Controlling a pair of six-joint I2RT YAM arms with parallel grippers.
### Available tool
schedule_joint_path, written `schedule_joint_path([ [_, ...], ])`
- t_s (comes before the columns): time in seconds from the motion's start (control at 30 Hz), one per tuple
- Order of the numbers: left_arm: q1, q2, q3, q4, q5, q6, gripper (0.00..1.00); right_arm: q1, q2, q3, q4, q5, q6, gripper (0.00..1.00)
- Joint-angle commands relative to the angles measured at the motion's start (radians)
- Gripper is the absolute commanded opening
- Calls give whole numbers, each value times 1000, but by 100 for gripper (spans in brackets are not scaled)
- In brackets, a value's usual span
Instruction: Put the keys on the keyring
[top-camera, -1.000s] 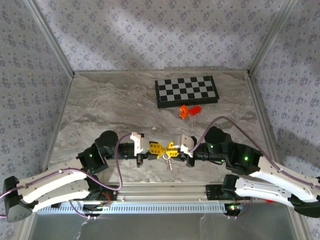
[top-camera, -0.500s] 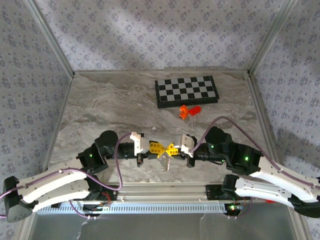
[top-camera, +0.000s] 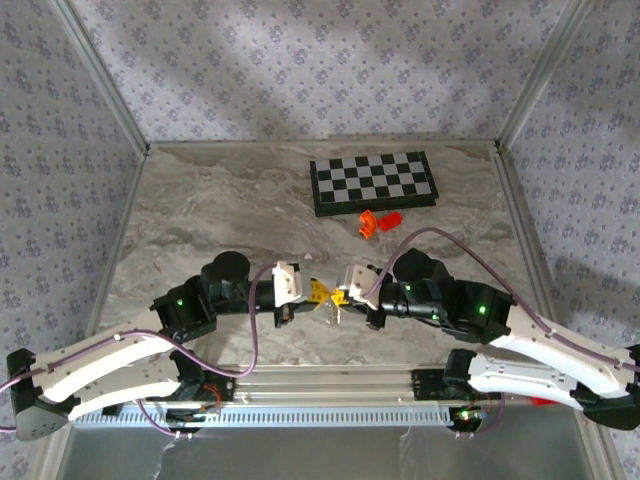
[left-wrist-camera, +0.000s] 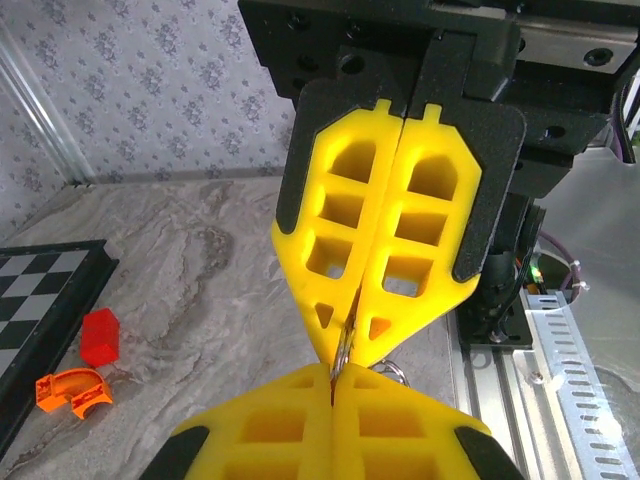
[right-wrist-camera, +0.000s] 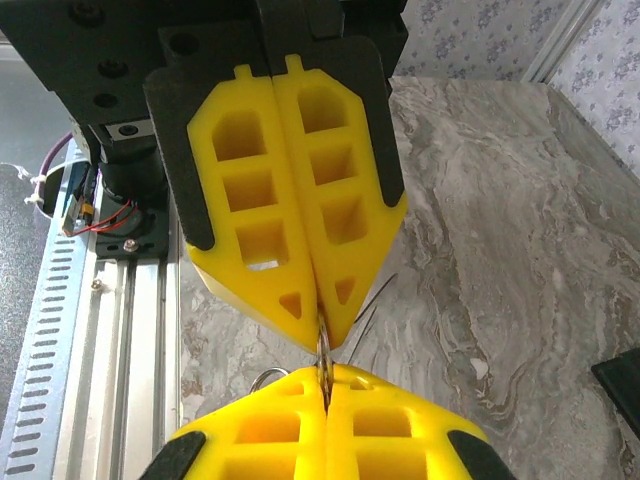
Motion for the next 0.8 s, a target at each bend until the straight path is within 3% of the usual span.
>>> schedule_joint_path([
  [0.0,-3,-7,6,89,12,-18,0,9,-13,31,0,14,-16,0],
  [0.2,-3,-16,-53,299,88,-109,0,8,-64,-16,74,9,-2,17],
  [0.6,-3,-12,-117,495,155,-202,0,5,-121,-55,119,-23,7,17],
  [0.77,-3,-15,-123,502,168,-206,0,4,-131,-61,131,-29,10,17],
])
